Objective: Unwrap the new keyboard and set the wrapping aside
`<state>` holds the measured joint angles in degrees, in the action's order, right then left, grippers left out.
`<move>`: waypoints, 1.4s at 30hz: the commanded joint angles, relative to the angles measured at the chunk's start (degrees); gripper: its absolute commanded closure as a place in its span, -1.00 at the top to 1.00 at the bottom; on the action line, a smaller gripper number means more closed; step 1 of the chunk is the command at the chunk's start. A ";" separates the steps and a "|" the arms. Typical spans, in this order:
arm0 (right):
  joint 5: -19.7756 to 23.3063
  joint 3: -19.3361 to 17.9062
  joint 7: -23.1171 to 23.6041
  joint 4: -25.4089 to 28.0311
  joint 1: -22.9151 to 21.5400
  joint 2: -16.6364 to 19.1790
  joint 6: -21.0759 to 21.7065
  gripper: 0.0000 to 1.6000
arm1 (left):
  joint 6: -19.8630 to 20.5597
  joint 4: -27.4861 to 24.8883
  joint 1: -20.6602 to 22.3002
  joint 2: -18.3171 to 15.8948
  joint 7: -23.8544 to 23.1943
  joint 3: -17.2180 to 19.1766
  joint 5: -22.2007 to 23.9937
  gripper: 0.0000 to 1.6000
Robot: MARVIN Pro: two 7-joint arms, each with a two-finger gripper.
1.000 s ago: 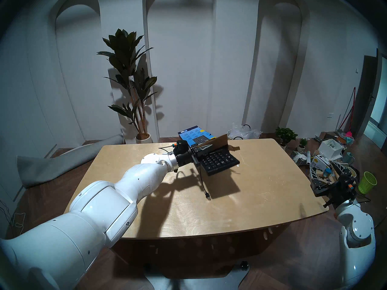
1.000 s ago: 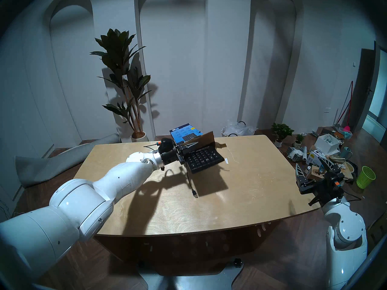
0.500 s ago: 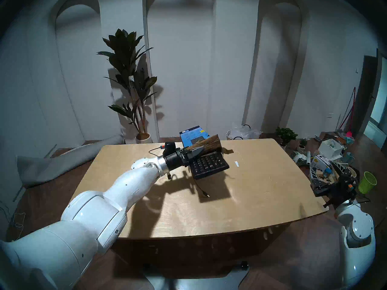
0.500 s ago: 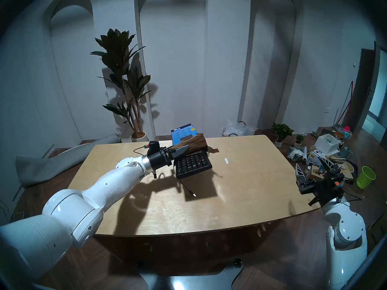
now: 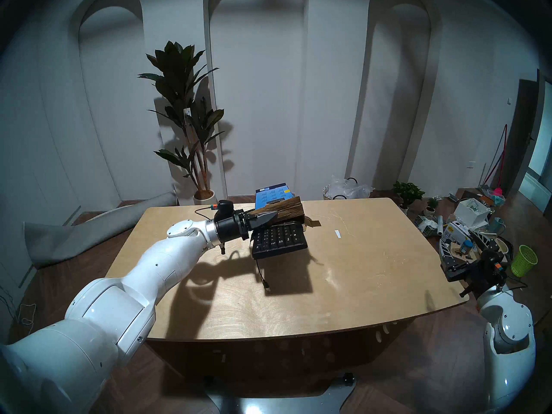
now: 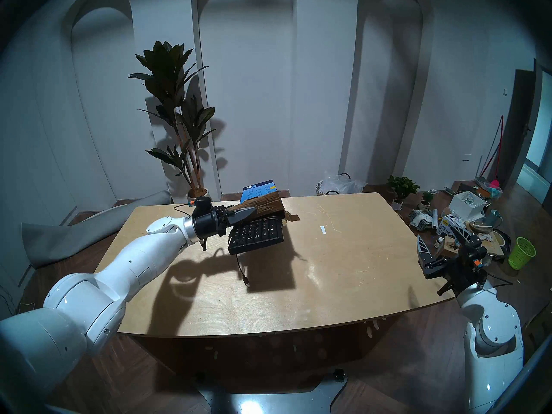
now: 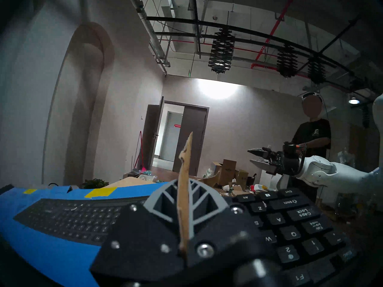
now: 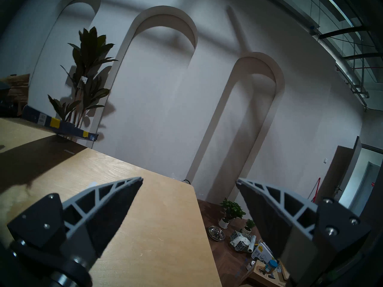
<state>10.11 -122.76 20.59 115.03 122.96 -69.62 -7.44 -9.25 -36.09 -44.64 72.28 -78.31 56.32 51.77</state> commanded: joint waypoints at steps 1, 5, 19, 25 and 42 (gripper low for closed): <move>-2.28 1.60 5.45 -1.61 -1.47 6.23 -3.48 1.00 | 2.36 -5.88 3.45 1.59 -0.93 0.35 0.87 -1.00; -4.25 4.09 8.79 -4.27 -4.29 9.18 -5.66 1.00 | 3.91 -8.35 2.77 2.26 -1.60 -0.38 0.61 -1.00; -7.00 15.54 13.86 -7.51 -12.90 14.63 -11.25 1.00 | 6.89 -11.13 -1.52 -3.29 1.29 -0.94 -0.90 -1.00; -6.11 16.88 15.02 -9.59 -17.32 14.00 -14.08 1.00 | 7.04 -11.84 -2.75 -7.49 6.20 1.48 -1.08 -1.00; -2.55 14.94 15.87 -11.91 -19.55 13.76 -19.49 1.00 | 11.44 -21.21 -7.74 -12.78 13.58 9.07 3.93 -1.00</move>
<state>5.93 -106.64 36.82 102.95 105.51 -56.02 -24.86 0.95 -51.80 -51.59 61.07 -64.94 62.26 52.26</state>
